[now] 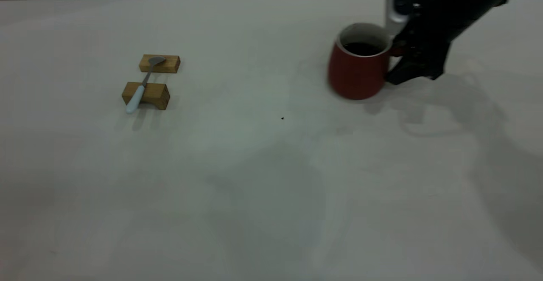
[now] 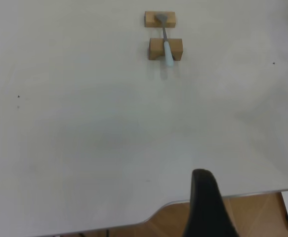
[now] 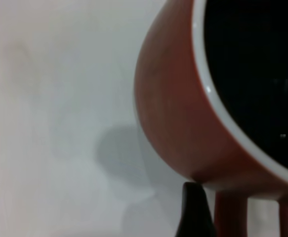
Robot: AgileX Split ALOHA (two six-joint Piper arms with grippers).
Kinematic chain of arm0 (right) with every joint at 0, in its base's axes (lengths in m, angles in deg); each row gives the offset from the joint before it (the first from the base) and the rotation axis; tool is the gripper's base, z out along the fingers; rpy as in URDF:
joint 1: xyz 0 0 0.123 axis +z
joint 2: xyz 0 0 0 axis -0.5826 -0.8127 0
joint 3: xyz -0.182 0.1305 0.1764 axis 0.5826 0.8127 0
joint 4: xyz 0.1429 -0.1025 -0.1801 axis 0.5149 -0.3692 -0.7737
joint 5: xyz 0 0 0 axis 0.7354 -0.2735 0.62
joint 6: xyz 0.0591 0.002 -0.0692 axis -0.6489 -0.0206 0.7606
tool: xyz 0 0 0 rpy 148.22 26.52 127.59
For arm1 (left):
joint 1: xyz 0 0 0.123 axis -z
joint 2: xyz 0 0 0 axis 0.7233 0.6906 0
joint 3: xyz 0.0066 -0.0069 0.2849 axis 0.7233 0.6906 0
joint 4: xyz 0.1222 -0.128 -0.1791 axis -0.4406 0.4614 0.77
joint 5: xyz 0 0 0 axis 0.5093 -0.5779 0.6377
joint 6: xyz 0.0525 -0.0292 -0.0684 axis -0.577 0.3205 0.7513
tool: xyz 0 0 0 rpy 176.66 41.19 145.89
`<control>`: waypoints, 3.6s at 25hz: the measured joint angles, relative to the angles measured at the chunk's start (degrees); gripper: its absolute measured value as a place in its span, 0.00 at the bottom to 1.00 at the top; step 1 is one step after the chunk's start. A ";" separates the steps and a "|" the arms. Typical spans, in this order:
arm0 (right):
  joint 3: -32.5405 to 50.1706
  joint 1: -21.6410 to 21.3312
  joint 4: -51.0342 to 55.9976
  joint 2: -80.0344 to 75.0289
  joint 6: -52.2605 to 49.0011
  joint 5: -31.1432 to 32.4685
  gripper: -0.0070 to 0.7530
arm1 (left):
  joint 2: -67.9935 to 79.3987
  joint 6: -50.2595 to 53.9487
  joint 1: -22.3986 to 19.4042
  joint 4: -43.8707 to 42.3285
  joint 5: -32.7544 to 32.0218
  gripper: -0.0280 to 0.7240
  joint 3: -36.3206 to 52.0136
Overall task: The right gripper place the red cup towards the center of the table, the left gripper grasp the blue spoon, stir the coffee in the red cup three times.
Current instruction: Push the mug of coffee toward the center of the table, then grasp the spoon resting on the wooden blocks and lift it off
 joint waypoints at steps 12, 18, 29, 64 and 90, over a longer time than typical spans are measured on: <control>-0.87 10.40 7.66 -0.52 0.00 -1.98 0.68 | 0.00 0.00 0.00 0.00 0.00 0.75 0.00; -3.33 12.71 12.93 -0.56 0.00 -2.09 0.68 | 0.00 0.07 0.00 0.00 0.00 0.75 0.00; -3.33 10.30 9.60 3.09 -5.37 4.42 0.68 | 0.00 0.07 0.00 0.00 0.00 0.75 0.00; 55.33 -4.25 -48.99 120.55 -119.88 38.45 0.68 | 0.00 0.00 0.00 0.00 0.00 0.75 0.00; 56.65 -1.87 -53.77 138.63 -128.88 38.50 0.68 | 0.00 0.06 0.00 0.00 0.00 0.75 0.00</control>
